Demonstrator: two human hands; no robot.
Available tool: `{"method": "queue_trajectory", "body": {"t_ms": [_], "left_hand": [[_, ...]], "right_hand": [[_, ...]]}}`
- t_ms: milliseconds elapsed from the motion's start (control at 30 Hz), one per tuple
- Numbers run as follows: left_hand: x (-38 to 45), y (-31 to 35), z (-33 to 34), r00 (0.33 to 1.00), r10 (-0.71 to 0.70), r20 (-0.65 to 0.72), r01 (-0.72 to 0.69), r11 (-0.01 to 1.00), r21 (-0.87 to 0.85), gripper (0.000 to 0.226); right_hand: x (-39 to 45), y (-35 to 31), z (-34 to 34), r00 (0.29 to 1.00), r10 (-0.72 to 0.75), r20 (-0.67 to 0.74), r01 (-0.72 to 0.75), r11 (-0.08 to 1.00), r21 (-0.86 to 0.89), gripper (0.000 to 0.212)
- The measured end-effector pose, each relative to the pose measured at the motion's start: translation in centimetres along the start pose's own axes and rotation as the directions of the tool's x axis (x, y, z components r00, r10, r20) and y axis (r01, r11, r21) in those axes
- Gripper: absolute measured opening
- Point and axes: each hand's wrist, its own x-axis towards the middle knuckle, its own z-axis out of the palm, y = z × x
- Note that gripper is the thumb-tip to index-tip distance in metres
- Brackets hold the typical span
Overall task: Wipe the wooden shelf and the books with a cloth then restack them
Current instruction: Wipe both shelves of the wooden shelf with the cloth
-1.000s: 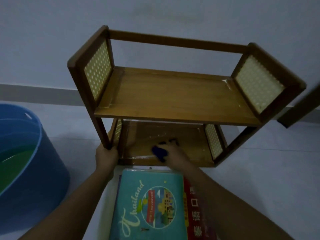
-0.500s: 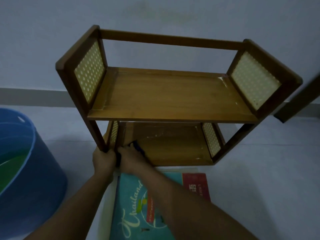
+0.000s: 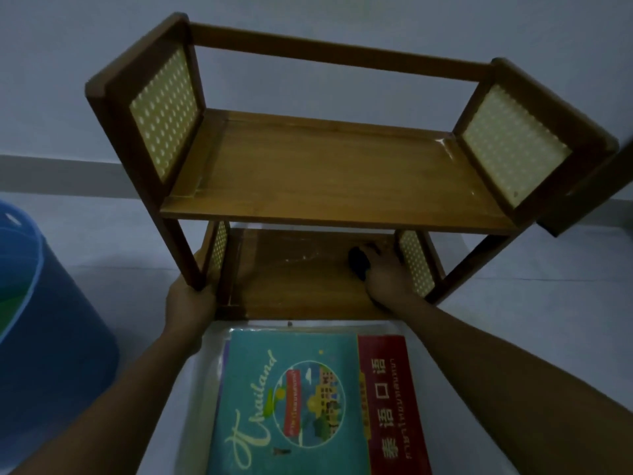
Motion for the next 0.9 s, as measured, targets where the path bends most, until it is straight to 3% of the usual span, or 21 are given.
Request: {"method": "queue_trajectory", "body": {"t_ms": [33, 100, 133, 167, 233, 300, 333, 400, 533, 600, 700, 767, 833, 900], "left_hand": [[0.2, -0.1, 0.1, 1.0, 0.003, -0.014, -0.003, 1.0, -0.002, 0.029], [0.1, -0.1, 0.4, 0.999, 0.0, -0.05, 0.0, 1.0, -0.002, 0.03], [0.2, -0.2, 0.4, 0.998, -0.001, -0.06, 0.001, 1.0, -0.004, 0.03], [0.3, -0.3, 0.4, 0.998, -0.001, -0.059, 0.001, 1.0, -0.008, 0.029], [0.4, -0.5, 0.3, 0.999, -0.011, -0.047, 0.011, 1.0, -0.001, 0.026], [0.4, -0.4, 0.3, 0.999, -0.013, -0.05, 0.013, 1.0, 0.004, 0.024], [0.4, -0.4, 0.5, 0.998, -0.008, -0.058, 0.009, 1.0, 0.013, 0.025], [0.4, -0.5, 0.6, 0.998, 0.016, -0.067, -0.013, 0.999, 0.034, 0.024], [0.1, -0.7, 0.5, 0.994, 0.027, -0.102, -0.025, 1.0, 0.018, 0.029], [-0.1, -0.7, 0.8, 0.992, 0.04, -0.123, -0.038, 0.999, 0.018, 0.043], [-0.6, -0.6, 1.5, 0.982, 0.023, -0.185, -0.025, 1.0, -0.008, 0.04], [-0.5, -0.4, 1.6, 0.981, 0.009, -0.193, -0.014, 1.0, -0.025, 0.037], [-0.6, -0.3, 1.7, 0.982, -0.004, -0.187, 0.0, 1.0, -0.023, 0.037], [-0.7, 0.1, 1.6, 0.982, -0.022, -0.189, 0.017, 1.0, -0.026, 0.035]], "right_hand": [[1.4, -1.1, 0.5, 0.987, 0.158, -0.029, -0.157, 0.987, 0.012, 0.055], [3.2, -4.9, 0.9, 0.87, 0.492, -0.03, -0.49, 0.869, 0.064, 0.053], [3.7, -7.4, 1.2, 0.819, 0.574, -0.006, -0.571, 0.817, 0.081, 0.051], [4.2, -10.2, 1.8, 0.817, 0.576, 0.021, -0.575, 0.812, 0.099, 0.05], [4.7, -15.2, 3.5, 0.92, 0.385, 0.071, -0.392, 0.902, 0.183, 0.049], [4.8, -19.4, 4.8, 0.984, 0.058, 0.169, -0.099, 0.964, 0.245, 0.051], [4.6, -20.7, 4.6, 0.971, -0.072, 0.226, 0.008, 0.962, 0.272, 0.057], [4.1, -21.6, 4.4, 0.948, -0.189, 0.255, 0.112, 0.951, 0.287, 0.063], [-1.0, -20.2, 4.3, 0.863, -0.435, 0.255, 0.346, 0.879, 0.328, 0.04], [-4.2, -19.1, 4.3, 0.795, -0.546, 0.265, 0.447, 0.822, 0.354, 0.046], [-3.5, -16.8, 2.7, 0.772, -0.577, 0.268, 0.449, 0.792, 0.413, 0.047], [-2.5, -13.3, 1.5, 0.767, -0.567, 0.301, 0.415, 0.796, 0.441, 0.033], [-2.8, -7.4, 1.1, 0.846, -0.469, 0.254, 0.336, 0.839, 0.428, 0.022], [-3.9, -1.1, -0.4, 0.934, -0.273, 0.229, 0.185, 0.92, 0.346, 0.027]]}}
